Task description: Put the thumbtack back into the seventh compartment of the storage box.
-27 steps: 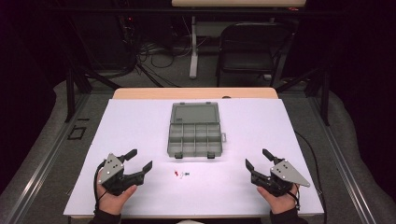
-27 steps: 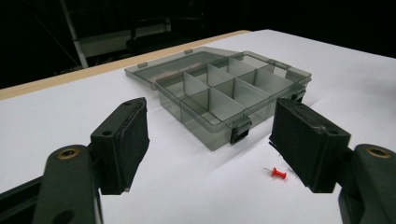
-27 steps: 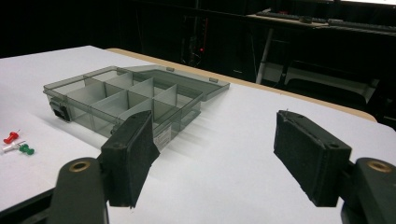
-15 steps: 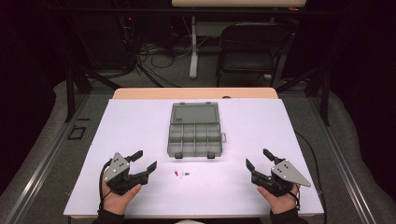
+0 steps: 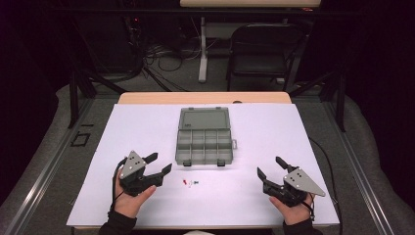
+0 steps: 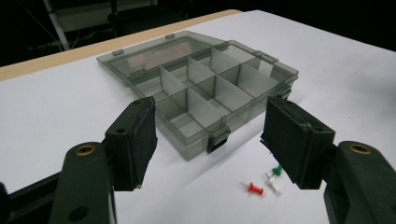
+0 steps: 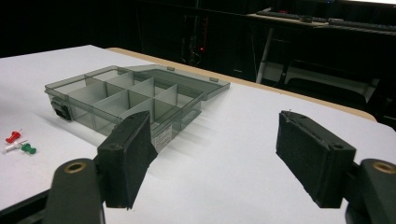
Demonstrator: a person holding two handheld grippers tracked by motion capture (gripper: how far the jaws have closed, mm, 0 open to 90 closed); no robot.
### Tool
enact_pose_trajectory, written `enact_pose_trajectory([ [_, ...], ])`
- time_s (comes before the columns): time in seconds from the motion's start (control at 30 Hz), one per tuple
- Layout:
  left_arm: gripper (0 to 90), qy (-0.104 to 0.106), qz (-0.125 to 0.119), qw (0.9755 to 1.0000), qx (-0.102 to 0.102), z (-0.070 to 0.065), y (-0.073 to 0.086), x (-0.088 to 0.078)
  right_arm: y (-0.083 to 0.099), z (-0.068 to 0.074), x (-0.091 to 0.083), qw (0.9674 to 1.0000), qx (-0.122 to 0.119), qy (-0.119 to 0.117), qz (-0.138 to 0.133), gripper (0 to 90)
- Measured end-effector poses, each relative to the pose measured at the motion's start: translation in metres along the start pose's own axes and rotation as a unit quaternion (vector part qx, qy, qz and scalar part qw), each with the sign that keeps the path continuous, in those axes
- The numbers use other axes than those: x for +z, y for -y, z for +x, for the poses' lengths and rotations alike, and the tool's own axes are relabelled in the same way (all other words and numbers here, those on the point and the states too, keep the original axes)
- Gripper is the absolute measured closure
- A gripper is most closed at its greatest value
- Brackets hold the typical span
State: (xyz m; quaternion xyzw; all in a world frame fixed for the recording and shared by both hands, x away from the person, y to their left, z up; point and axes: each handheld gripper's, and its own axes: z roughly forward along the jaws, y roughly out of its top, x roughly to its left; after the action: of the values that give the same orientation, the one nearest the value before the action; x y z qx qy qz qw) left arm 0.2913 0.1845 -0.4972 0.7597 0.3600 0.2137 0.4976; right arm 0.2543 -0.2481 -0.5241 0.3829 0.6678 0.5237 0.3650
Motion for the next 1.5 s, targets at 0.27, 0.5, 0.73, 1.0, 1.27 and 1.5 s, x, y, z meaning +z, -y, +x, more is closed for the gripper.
enact_pose_trajectory([
  [0.27,36.1,0.020,0.017,0.9996,-0.010,-0.009,-0.003,0.019,0.000,-0.001,0.000,1.0000,0.004,-0.002,0.001,25.4],
  [0.5,40.5,0.035,0.038,0.9986,-0.016,-0.012,0.003,0.028,0.000,0.000,0.001,1.0000,0.006,-0.005,0.002,25.3],
  [0.73,45.0,0.048,0.057,0.9968,-0.029,-0.013,0.010,0.033,0.000,0.000,0.001,0.9999,0.012,-0.008,0.006,23.6],
  [1.0,49.2,0.060,0.080,0.9945,-0.030,-0.016,0.018,0.038,0.000,0.000,0.002,0.9997,0.019,-0.018,0.004,22.4],
  [1.27,52.3,0.061,0.102,0.9925,-0.031,-0.019,0.028,0.044,-0.001,0.000,0.001,0.9996,0.022,-0.017,0.004,20.5],
  [1.5,54.7,0.055,0.118,0.9911,-0.027,-0.021,0.034,0.050,-0.001,0.001,0.002,0.9996,0.021,-0.018,0.006,20.0],
])
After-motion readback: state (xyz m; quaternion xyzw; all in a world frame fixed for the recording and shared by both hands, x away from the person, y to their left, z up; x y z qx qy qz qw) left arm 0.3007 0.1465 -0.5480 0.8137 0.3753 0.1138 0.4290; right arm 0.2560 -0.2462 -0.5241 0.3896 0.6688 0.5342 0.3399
